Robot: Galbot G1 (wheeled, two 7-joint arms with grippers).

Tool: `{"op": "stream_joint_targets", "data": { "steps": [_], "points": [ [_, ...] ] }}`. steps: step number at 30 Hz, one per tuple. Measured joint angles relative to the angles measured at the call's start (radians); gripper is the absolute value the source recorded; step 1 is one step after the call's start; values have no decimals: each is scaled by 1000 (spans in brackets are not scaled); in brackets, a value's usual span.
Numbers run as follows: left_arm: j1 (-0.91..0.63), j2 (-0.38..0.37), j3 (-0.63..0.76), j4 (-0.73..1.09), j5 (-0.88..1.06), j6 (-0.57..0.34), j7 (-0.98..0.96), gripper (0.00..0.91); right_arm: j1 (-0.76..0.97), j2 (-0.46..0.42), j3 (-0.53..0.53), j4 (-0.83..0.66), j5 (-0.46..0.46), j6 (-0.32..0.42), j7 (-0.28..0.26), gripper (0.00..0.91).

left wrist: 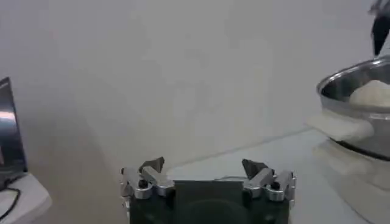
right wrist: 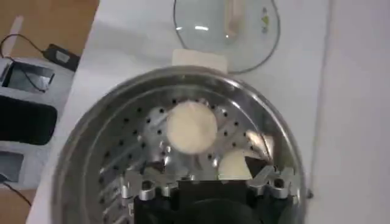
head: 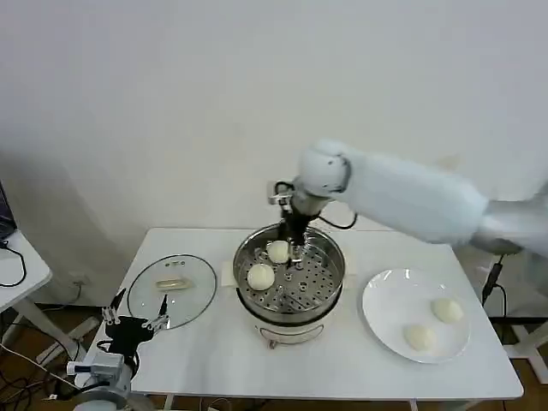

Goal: Take steamed baozi put them in steamer then cover it.

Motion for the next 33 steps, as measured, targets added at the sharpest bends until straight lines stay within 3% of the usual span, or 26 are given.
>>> {"op": "stream_joint_targets", "data": {
  "steps": [5,11,16,25,33],
  "points": [
    [12,-2,-3,-12,-2,2,3,907,37,-154,12,64,-17,77,-19,907],
    [32,2,-9,-34,-9,10,9,907,40,-314,41,98,-54,286,-38,907],
    [51,10,-19,-61,-29,24,20,907,-6,-430,90,144,-89,378,-54,907],
    [76,0,-19,-115,-47,43,27,907,-242,-591,242,214,-121,367,-51,907],
    [103,-6,-21,-144,-51,50,23,907,-420,-663,310,230,-165,350,-49,907]
  ]
}}
